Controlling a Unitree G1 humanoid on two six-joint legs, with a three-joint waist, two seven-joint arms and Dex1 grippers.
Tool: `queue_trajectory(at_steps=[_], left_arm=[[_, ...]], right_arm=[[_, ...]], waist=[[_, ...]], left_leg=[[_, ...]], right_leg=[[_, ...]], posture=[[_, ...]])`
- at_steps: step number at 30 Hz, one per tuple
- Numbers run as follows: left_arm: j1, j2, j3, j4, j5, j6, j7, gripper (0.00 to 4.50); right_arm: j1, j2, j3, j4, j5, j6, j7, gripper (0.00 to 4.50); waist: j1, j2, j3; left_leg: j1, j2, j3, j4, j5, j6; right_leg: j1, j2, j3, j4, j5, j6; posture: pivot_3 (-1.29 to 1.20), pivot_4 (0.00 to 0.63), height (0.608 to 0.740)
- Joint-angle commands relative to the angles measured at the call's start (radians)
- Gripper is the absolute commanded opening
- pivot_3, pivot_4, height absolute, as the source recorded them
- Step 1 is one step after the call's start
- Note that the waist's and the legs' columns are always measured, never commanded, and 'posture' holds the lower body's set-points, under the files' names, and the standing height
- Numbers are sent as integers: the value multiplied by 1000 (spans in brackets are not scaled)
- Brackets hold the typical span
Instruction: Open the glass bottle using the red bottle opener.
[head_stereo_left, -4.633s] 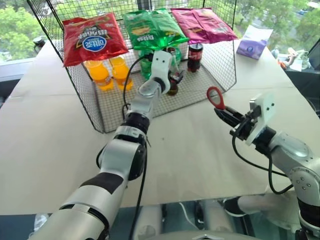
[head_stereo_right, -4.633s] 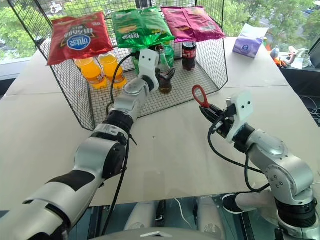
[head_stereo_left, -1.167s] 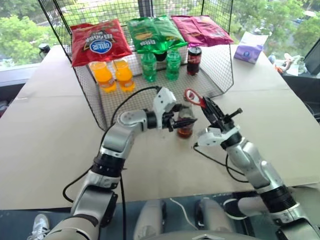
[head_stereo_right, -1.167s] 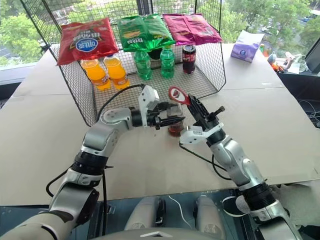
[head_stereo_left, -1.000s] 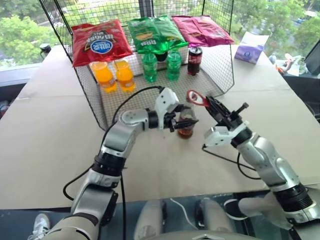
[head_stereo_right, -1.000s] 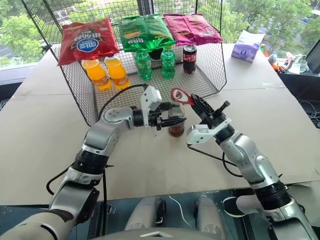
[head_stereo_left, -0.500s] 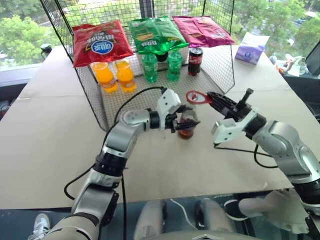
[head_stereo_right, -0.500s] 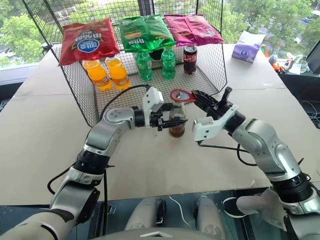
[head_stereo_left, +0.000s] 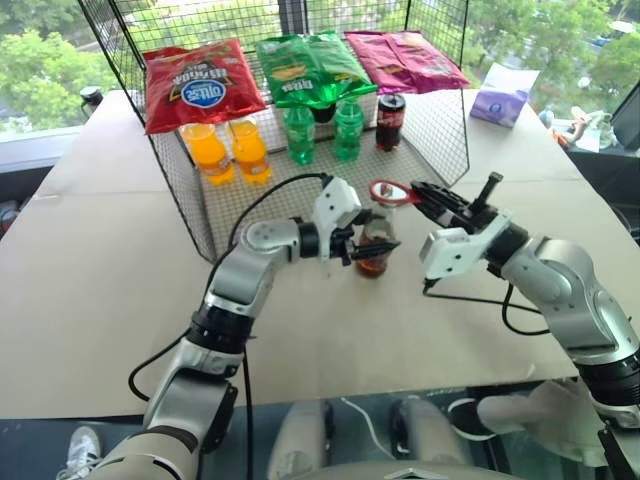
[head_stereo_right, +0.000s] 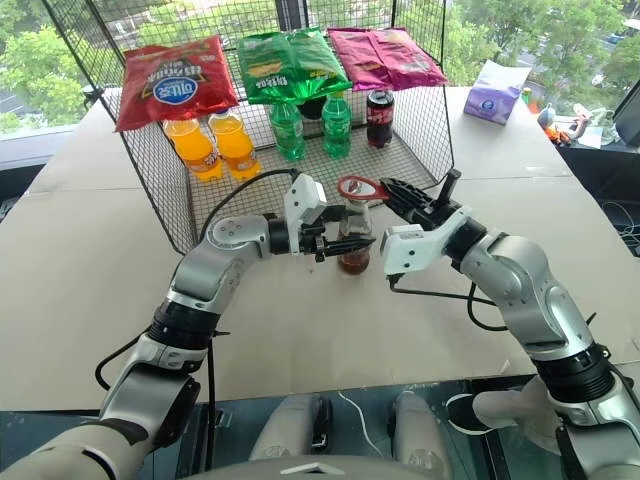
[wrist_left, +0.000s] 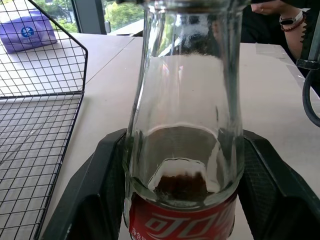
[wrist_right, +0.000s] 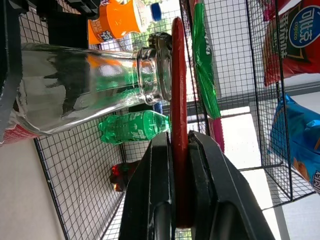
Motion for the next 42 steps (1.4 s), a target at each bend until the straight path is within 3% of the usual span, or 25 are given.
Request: queue_trajectory(at_steps=[1,9,24,33,42], left_arm=[[-3,1,0,1,10,-17,7,2389],[-6,0,0,11,12,-27,6,2389],[-9,0,4,16,14,-35,11,2389],[-10,-4,7,24,14,-51,19,2389],[3,-2,16,13,16,-63,35,2389]], right_arm=[[4,-8,-31,-26,-6,2,3,0],[-8,-15,-49,-47,-3,-6,6,0],[-16,72,-107,-101,71,106,-8,0],[154,371,-236,-226,405,781,34,0],[175,535,-379,-199,663,1217,-6,0]], waist=[[0,0,0],[0,0,0],[0,0,1],[-1,2,2],[-1,3,3]], left_leg=[[0,0,0,0,0,0],[0,0,0,0,0,0],[-1,1,-1,-1,0,0],[-1,2,-2,-2,0,0],[-2,1,-3,-3,0,0]], right_leg=[[0,0,0,0,0,0],[0,0,0,0,0,0],[-1,-1,0,-1,0,0],[0,-3,-2,-2,1,-1],[-3,-5,-3,-2,1,-1]], posture=[[0,150,740],[0,150,740],[0,150,740],[0,150,740],[0,150,740]])
